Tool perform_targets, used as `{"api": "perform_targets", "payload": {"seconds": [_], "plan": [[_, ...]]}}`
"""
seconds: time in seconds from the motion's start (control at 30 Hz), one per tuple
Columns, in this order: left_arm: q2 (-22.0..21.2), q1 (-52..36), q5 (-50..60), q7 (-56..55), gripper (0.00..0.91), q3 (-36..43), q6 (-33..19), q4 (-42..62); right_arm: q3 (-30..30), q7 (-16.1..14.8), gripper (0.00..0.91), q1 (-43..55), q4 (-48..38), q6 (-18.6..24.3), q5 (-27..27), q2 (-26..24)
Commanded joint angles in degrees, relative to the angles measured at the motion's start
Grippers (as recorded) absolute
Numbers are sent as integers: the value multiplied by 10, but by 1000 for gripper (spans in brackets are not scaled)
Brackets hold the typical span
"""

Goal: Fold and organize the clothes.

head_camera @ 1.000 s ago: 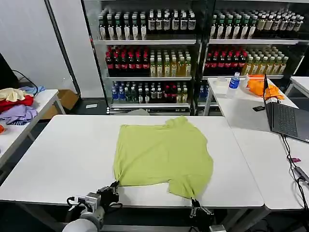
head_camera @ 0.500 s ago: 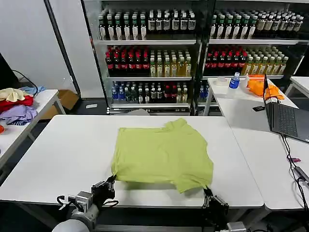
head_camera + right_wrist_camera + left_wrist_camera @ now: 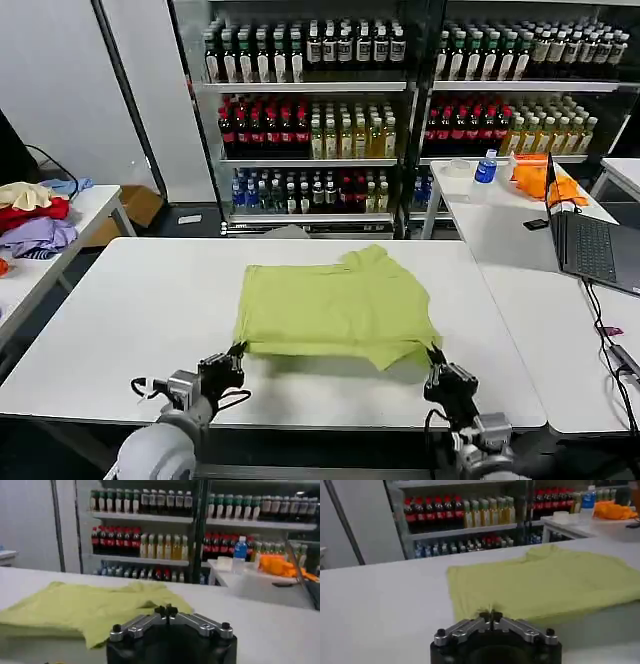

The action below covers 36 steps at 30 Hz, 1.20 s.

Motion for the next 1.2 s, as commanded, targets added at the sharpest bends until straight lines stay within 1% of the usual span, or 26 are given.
{"api": "perform_targets", "payload": {"seconds": [0.03, 0.1, 0.27, 0.5, 0.73, 0.77, 0.8, 0.83, 0.87, 0.93, 0.97, 1.1, 1.2], "plan": [[3, -61, -3, 1, 20, 14, -1, 50, -27, -2, 0, 109, -66, 3, 7, -19], [0, -73, -2, 1, 20, 19, -1, 64, -33, -3, 0, 122, -81, 3, 5, -22], [-11, -94, 6, 0, 20, 31, -1, 84, -44, -6, 0, 158, -134, 6, -18, -17], [-41, -113, 53, 3, 20, 43, -7, 121, -59, -6, 0, 175, -169, 8, -32, -3], [-64, -129, 65, 1, 20, 51, -13, 148, -66, 1, 0, 191, -193, 1, -43, 21], [-67, -130, 65, 0, 20, 51, -14, 150, -67, 1, 101, 193, -196, -4, -44, 22], [-69, -132, 65, 0, 40, 52, -15, 152, -69, 3, 756, 197, -200, -16, -46, 25], [-70, -133, 65, -1, 81, 53, -16, 154, -70, 4, 907, 199, -203, -19, -47, 27], [-71, -135, 65, -1, 514, 53, -17, 155, -71, 4, 907, 201, -208, -21, -48, 29], [-74, -136, 65, 0, 826, 54, -16, 157, -74, 5, 907, 204, -213, -23, -50, 33], [-75, -136, 65, 0, 907, 54, -16, 157, -75, 5, 907, 205, -215, -22, -50, 35], [-80, -133, 65, 0, 907, 53, -15, 158, -76, 5, 907, 206, -212, -19, -47, 36], [-81, -127, 67, -2, 907, 49, -16, 153, -64, 4, 907, 188, -194, -20, -35, 31]]}}
